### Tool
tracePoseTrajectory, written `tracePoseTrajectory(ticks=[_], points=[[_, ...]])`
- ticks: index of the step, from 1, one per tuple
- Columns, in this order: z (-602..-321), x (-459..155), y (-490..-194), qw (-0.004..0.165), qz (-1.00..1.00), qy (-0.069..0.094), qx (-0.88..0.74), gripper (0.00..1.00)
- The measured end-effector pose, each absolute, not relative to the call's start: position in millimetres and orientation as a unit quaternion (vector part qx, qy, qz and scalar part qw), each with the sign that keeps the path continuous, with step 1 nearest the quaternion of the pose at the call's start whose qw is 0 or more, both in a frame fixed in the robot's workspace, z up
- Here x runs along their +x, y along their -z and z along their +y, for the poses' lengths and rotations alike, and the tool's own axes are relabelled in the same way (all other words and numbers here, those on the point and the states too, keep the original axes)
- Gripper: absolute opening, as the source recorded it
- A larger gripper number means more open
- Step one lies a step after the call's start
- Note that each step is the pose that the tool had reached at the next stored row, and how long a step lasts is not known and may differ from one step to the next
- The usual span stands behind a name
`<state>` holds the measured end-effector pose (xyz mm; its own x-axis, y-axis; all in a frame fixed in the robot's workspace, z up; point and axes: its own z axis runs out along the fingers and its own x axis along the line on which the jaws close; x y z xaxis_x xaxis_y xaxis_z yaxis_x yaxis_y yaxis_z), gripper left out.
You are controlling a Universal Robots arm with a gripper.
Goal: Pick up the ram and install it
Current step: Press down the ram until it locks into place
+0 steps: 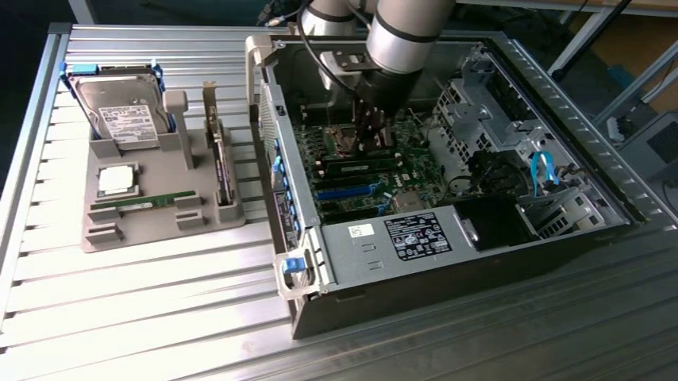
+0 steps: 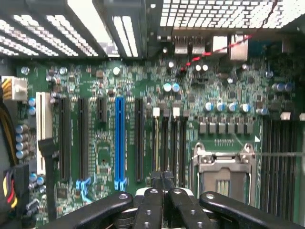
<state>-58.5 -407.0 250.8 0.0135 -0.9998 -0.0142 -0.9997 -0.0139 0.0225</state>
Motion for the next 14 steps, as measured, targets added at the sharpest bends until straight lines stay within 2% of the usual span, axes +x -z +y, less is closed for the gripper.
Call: tracePoseTrajectory(ticks=[14], points=[[-407,-72,-251,0.003,-0.702,0.013,0.712,0.10]])
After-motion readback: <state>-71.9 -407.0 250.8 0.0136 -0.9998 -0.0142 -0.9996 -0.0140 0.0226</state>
